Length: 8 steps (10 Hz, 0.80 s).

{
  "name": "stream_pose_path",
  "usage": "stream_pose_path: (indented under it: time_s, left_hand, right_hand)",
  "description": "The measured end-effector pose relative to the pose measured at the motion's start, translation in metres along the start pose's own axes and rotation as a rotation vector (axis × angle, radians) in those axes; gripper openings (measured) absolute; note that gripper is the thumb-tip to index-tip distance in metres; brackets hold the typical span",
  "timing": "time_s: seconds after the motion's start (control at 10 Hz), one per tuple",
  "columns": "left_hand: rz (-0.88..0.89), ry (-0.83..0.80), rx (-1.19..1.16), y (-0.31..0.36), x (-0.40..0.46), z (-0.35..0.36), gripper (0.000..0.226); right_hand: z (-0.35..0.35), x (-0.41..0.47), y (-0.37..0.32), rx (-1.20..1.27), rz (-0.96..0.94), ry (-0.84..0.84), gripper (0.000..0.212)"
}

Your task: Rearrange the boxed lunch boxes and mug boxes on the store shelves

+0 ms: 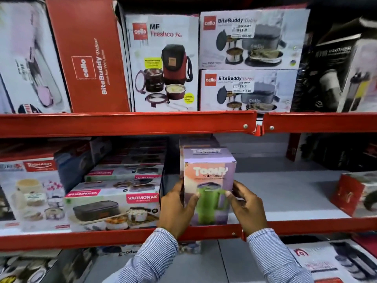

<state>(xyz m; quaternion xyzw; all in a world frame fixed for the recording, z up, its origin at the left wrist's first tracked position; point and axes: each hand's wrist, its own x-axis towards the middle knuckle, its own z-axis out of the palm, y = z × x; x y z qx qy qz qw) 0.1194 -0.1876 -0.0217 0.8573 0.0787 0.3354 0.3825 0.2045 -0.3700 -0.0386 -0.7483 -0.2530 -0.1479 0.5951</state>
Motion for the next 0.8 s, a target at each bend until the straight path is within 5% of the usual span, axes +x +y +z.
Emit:
stream_pose_path:
  time_s: [0.6, 0.8]
  left_hand:
    - [0.033, -0.045, 0.028, -0.005, -0.002, -0.007, 0.025]
    - [0.072, -0.011, 0.064, -0.005, -0.002, -0.009, 0.047]
  right_hand:
    - [0.003, 0.000, 0.001, -0.051, 0.028, -0.024, 0.038]
    - [0.001, -0.007, -0.007, -0.076, 0.041, -0.010, 0.046]
